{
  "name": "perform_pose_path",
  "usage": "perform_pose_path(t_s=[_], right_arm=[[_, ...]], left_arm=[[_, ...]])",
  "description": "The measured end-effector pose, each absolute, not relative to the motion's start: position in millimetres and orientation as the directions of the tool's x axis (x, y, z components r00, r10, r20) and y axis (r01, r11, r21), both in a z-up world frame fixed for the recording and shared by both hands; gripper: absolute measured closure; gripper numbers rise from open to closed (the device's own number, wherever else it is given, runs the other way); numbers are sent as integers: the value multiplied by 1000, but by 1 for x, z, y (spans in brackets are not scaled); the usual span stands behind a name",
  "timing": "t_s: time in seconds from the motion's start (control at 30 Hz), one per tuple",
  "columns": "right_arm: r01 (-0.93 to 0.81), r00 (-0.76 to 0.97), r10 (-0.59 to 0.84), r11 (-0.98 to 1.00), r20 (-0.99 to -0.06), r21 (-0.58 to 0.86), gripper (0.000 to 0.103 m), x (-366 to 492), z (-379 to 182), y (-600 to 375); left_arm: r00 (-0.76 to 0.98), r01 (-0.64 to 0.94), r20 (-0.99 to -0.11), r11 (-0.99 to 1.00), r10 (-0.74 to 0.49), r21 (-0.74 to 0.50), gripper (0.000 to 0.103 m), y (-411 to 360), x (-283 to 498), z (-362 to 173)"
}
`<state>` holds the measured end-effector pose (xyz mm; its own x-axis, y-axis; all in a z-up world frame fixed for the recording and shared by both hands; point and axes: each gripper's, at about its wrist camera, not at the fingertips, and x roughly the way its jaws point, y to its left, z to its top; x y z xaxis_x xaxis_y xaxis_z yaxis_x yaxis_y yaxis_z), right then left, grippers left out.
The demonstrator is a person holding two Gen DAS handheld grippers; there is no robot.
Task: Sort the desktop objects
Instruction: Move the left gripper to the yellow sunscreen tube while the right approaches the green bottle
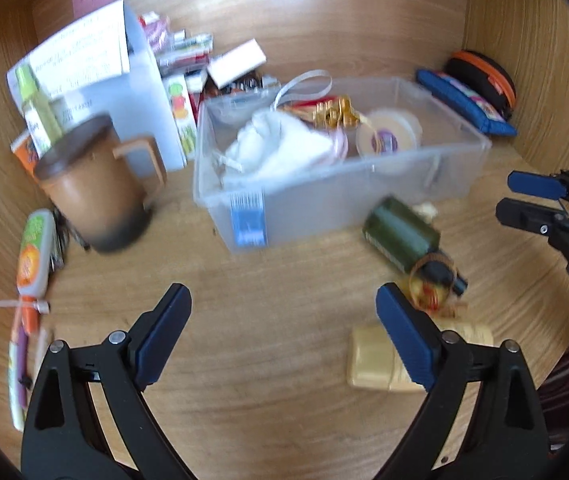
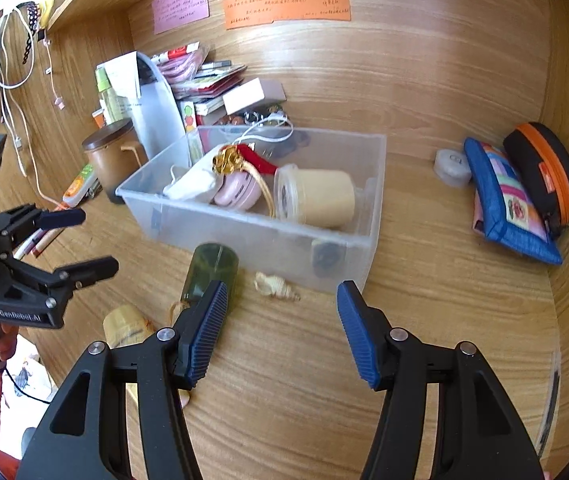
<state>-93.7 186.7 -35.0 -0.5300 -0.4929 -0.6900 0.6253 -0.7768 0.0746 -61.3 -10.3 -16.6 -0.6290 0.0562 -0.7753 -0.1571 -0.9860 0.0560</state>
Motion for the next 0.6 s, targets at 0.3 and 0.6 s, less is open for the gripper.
perform_pose_path(t_s=[0.3, 0.6], right_arm=[[626, -509, -477, -777, -716, 72, 49, -82, -54, 192], [619, -508, -494, -779, -706, 99, 49, -77, -53, 204]], left_arm=[[-602, -149, -790, -988, 119, -35, 8, 8, -34, -27], [-584, -175, -800, -984, 138, -42, 7, 50, -25, -36]])
